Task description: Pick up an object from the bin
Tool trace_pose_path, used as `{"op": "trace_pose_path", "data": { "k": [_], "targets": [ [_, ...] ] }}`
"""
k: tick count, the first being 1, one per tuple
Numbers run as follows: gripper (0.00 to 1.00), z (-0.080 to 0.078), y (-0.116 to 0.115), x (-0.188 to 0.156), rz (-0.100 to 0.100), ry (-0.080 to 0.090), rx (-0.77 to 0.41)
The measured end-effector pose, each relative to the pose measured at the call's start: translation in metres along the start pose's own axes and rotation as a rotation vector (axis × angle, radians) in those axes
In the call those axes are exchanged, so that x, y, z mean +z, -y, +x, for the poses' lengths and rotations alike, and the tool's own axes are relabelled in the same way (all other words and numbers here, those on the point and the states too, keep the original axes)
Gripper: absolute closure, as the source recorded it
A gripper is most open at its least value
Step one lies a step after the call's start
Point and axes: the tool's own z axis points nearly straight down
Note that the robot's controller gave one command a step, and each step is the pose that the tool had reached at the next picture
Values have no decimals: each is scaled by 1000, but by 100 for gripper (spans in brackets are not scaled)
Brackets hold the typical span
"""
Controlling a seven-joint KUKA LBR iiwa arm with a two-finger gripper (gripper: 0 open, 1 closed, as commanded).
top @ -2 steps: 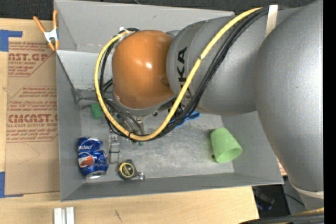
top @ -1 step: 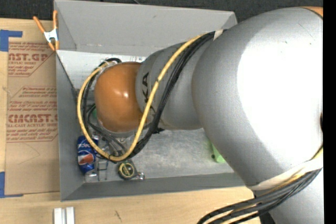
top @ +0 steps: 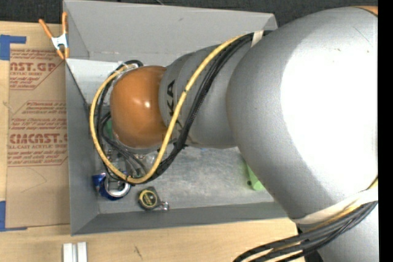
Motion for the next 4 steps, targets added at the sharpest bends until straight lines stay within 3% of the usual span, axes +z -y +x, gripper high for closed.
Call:
{"op": "trace_pose_path", "data": {
  "k": [1,2,3,4],
  "targets": [
    [100,-21,31,-119,11,-16,-2],
    [100,-59,21,-37,14,-28,91],
    [0,-59,21,-41,13,-25,91],
    [0,-5,21,24,14,-29,48]
  ]
}}
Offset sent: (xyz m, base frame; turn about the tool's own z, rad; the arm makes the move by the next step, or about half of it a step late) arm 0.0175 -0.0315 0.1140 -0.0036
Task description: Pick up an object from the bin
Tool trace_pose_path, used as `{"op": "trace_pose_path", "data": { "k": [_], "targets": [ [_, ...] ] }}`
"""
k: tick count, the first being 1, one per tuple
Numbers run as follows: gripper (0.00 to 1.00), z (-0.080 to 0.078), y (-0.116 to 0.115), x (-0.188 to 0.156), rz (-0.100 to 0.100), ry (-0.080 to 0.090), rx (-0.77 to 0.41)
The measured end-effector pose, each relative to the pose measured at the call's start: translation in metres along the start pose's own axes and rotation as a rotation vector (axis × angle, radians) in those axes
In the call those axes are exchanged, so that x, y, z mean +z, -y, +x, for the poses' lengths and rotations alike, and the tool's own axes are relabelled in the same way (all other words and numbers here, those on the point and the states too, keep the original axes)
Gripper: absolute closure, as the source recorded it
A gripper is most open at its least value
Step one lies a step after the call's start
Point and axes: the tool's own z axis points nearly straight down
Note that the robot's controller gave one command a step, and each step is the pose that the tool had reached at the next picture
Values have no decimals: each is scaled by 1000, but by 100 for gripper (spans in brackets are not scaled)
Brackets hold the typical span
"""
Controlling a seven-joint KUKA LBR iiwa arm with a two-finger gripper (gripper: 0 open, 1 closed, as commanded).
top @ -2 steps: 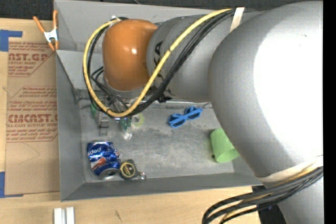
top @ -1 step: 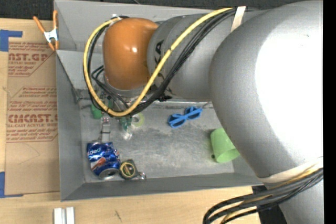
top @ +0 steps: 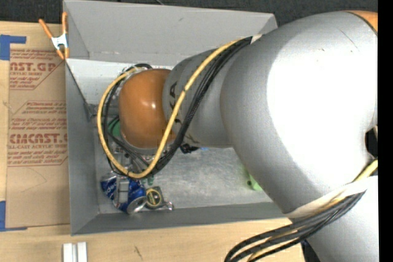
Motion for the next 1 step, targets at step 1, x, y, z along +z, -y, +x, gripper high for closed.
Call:
{"op": "trace_pose_path", "data": {
  "k": [1],
  "targets": [
    [0,36,2,1,-2,7,-60]
  ]
}}
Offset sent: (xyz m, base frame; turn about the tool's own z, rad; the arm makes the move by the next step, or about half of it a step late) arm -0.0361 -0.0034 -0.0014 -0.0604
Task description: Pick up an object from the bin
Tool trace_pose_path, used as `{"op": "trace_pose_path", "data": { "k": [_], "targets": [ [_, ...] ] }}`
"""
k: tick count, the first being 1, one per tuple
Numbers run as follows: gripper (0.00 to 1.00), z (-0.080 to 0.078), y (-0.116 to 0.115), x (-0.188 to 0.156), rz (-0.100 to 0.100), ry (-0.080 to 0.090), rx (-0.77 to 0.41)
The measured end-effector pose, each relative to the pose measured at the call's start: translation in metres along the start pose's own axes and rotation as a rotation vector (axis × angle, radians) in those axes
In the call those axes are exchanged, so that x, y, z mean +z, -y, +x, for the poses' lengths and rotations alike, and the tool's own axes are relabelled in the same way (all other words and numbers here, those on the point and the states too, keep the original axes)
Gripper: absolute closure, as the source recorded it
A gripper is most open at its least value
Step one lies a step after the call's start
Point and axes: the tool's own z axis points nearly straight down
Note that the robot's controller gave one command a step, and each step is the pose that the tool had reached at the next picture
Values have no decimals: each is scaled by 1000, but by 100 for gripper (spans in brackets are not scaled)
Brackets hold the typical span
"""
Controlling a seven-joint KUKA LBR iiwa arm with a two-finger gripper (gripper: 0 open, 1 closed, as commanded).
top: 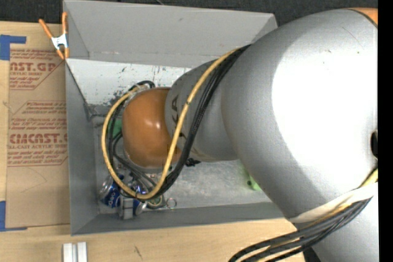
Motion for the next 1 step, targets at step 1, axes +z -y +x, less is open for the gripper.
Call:
{"op": "trace_pose_path", "data": {
  "k": [1],
  "targets": [
    [100,0,-1,-1,0,-6,0]
  ]
}}
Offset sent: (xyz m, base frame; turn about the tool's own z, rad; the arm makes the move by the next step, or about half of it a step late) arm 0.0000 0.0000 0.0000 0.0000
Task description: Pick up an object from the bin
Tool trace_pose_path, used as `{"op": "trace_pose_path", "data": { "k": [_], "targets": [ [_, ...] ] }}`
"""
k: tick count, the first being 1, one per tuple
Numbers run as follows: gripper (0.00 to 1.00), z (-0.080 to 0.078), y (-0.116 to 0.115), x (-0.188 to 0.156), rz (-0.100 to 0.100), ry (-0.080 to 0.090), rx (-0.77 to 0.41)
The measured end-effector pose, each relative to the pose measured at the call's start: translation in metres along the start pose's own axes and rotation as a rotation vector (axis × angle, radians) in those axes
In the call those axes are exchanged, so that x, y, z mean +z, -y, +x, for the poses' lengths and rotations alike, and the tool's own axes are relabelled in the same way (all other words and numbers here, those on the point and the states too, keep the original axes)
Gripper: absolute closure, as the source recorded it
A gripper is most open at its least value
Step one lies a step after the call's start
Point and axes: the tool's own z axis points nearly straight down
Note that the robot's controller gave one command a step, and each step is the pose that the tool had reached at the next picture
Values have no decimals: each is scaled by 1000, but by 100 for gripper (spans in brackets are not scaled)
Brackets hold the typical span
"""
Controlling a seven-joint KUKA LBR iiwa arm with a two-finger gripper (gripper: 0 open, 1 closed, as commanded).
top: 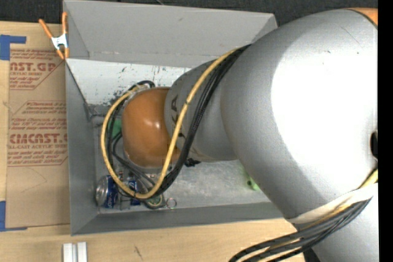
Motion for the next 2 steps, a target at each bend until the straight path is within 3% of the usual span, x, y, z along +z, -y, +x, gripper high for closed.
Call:
{"op": "trace_pose_path", "data": {
  "k": [1,2],
  "targets": [
    [100,-3,-11,-126,-3,10,7],
    [100,-34,13,-165,1,9,-36]
  ]
}}
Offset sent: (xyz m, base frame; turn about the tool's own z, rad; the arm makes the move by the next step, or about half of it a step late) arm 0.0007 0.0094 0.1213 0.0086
